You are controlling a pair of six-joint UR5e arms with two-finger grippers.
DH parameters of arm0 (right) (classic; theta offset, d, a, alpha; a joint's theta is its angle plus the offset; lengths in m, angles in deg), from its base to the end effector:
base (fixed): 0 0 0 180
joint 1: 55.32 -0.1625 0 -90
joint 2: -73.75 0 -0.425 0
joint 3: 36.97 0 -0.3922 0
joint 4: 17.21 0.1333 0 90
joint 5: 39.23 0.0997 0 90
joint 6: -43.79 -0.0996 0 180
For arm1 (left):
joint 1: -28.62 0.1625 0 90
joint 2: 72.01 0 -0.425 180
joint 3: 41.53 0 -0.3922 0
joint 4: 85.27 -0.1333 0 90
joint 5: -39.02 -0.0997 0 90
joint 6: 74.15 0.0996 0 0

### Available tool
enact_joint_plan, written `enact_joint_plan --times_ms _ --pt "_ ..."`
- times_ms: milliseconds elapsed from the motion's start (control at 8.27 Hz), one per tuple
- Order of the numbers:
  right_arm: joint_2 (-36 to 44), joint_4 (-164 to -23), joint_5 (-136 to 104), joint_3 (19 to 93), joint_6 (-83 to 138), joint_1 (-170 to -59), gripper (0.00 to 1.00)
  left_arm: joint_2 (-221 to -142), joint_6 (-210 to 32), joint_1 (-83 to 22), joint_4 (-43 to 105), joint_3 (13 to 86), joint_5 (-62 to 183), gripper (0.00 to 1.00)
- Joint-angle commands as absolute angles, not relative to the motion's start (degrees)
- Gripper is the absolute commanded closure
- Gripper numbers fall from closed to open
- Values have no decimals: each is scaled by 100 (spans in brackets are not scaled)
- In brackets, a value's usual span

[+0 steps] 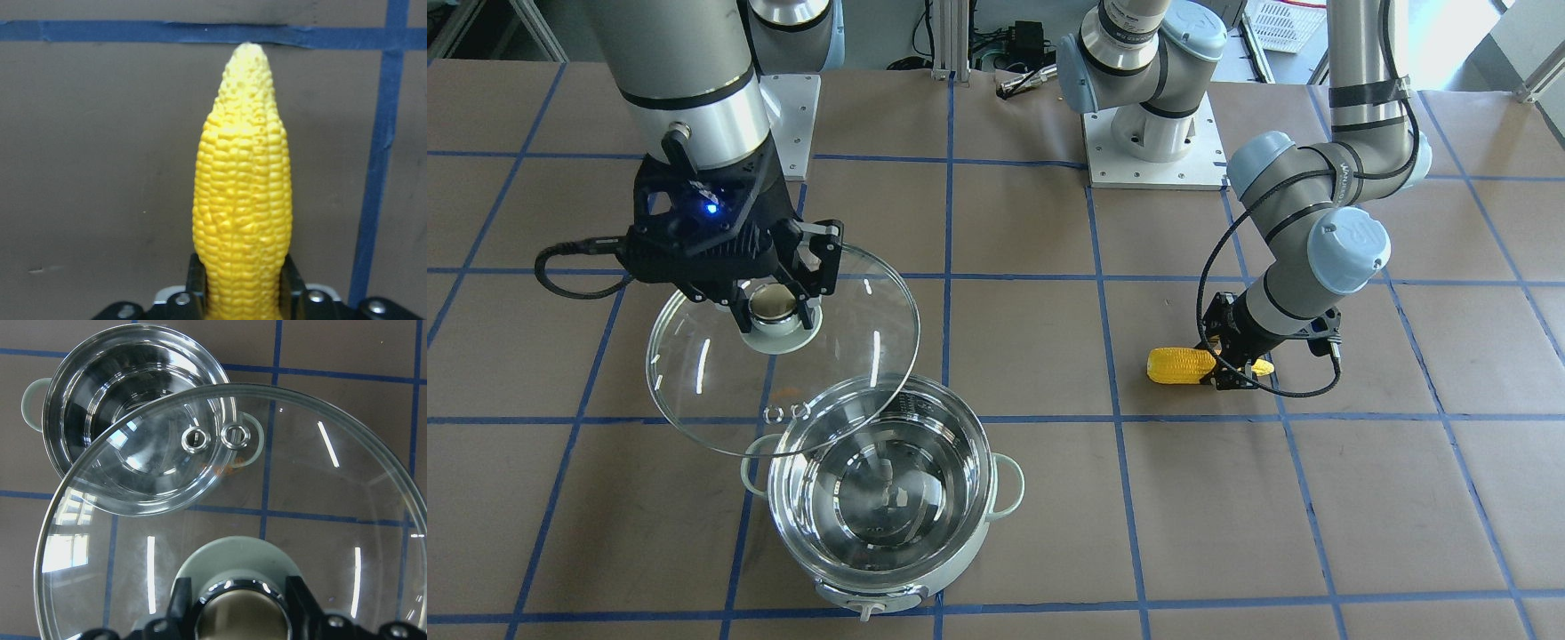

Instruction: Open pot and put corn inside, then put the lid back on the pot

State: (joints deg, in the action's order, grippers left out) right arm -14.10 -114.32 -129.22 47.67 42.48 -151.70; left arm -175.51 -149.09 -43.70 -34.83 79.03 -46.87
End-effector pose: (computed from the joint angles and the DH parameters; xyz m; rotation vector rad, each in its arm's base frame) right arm 0.1907 -0.5054 0.5290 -0.1379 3.1137 -0.2808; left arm 0.0097 -0.4930 0.1962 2.2534 -2.1466 -0.1608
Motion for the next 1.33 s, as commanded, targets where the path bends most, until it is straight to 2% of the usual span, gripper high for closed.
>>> enact_joint_plan --times_ms 0,121,604,725,1209 --pt "-1817 -10777 -12905 4829 4371 -14902 79 -17336 -15069 -4362 -3186 7844 -4729 100" --pt "-1879 -10678 -12914 4829 4379 -14858 79 -17186 -15087 -4362 -2983 7670 -4755 100" --pt "-1888 -10642 -12940 4811 4371 -14752 77 -17264 -16218 -4362 -1572 5415 -4712 100" --pt "-1906 -10642 -12932 4811 4371 -14752 72 -17281 -16291 -4423 -1384 5053 -4694 100" --pt "-1941 -10625 -12879 4811 4353 -14743 74 -17483 -17300 -5704 -1487 4690 -4668 100"
